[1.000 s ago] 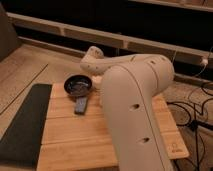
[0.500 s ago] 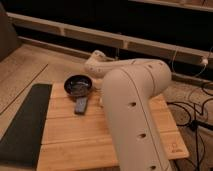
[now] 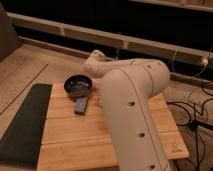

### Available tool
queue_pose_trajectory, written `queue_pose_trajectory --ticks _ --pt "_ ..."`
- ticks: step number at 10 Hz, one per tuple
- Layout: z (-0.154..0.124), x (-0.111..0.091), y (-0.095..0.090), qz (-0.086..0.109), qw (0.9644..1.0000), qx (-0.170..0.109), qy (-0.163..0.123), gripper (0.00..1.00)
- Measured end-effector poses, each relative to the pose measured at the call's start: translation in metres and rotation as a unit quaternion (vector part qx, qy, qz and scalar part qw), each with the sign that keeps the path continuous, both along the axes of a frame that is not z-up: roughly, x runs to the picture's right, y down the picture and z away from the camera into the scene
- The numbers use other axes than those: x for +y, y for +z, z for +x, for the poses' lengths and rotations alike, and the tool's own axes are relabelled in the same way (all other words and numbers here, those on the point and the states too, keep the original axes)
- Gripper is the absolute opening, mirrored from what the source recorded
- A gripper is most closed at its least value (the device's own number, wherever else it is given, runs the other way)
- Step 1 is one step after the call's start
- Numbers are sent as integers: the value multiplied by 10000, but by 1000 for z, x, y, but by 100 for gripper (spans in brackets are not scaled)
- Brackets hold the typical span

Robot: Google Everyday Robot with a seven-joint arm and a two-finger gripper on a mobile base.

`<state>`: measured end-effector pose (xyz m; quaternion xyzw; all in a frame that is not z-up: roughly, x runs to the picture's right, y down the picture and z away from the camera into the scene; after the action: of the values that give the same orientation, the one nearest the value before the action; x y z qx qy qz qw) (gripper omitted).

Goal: Place the pepper in the ceramic cup

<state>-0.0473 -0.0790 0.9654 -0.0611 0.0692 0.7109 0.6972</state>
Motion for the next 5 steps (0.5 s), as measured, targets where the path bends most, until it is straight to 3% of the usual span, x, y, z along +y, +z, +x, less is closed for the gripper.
queue_pose_trajectory --ticks 5 --pt "-8 12 0 -102 9999 -55 -24 0"
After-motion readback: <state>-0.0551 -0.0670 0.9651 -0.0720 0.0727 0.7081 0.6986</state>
